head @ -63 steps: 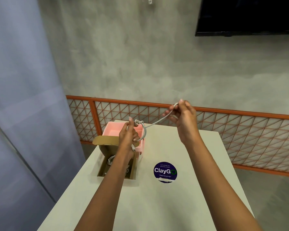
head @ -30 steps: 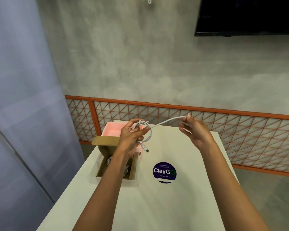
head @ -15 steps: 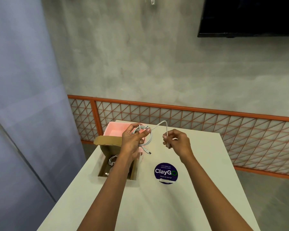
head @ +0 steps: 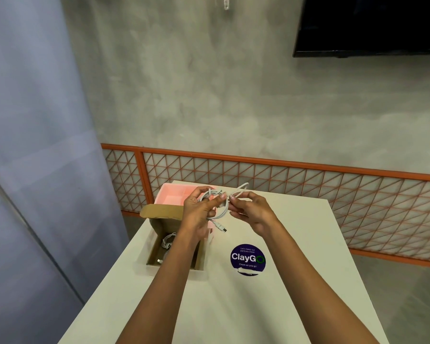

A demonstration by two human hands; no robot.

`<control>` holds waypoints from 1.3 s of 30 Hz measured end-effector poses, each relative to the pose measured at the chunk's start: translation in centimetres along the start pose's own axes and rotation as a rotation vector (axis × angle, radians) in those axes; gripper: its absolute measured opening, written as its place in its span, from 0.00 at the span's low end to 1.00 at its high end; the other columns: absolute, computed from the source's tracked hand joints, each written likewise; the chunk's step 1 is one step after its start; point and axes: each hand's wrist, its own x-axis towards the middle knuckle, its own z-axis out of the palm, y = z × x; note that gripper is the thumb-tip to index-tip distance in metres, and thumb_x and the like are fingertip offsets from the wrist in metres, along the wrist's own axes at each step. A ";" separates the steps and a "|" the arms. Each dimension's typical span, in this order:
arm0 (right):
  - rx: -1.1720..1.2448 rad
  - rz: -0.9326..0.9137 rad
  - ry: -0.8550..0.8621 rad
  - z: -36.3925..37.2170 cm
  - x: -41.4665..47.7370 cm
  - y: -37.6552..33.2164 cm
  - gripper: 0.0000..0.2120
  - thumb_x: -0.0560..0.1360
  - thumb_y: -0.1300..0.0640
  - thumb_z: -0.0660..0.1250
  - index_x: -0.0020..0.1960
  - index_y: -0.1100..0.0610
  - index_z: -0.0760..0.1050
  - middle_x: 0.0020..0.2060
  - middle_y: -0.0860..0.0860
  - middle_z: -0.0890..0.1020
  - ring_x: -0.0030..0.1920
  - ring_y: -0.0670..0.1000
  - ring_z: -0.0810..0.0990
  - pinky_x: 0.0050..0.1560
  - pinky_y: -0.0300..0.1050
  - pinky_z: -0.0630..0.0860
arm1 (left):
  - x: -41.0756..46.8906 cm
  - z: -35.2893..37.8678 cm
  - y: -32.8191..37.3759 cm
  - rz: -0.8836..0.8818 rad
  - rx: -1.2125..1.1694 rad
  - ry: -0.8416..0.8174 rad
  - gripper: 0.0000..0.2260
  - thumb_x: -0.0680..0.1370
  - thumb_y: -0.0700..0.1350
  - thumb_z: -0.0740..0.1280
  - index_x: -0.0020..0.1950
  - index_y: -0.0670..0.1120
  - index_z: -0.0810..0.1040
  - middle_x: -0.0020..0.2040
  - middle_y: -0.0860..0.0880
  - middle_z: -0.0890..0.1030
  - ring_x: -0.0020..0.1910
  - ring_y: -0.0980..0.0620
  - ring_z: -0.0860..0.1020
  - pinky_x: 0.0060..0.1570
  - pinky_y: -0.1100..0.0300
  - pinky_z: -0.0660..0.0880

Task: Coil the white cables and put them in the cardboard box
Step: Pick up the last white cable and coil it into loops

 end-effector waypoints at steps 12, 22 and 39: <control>-0.094 0.143 -0.323 0.2 -0.8 0.3 0.14 0.80 0.46 0.59 0.49 0.53 0.79 0.43 0.47 0.83 0.45 0.44 0.78 0.49 0.45 0.65 | 0.5 0.0 -0.4 -0.056 -0.072 0.085 0.13 0.69 0.31 0.72 0.48 0.43 0.75 0.38 0.45 0.79 0.21 0.58 0.73 0.19 0.69 0.68; -0.651 -0.155 -0.094 1.2 -2.1 -2.5 0.14 0.76 0.65 0.67 0.60 0.67 0.76 0.48 0.61 0.83 0.46 0.54 0.84 0.51 0.44 0.81 | 2.4 -0.9 -1.0 0.030 0.066 0.234 0.15 0.66 0.35 0.76 0.46 0.47 0.77 0.52 0.39 0.82 0.46 0.43 0.81 0.32 0.59 0.76; -0.790 -0.355 -0.118 2.8 -6.5 -5.5 0.11 0.79 0.47 0.61 0.44 0.55 0.71 0.49 0.53 0.81 0.49 0.50 0.77 0.40 0.42 0.70 | 2.4 -1.6 -0.5 0.255 0.194 0.344 0.12 0.70 0.37 0.73 0.50 0.45 0.74 0.51 0.44 0.80 0.52 0.46 0.79 0.49 0.53 0.79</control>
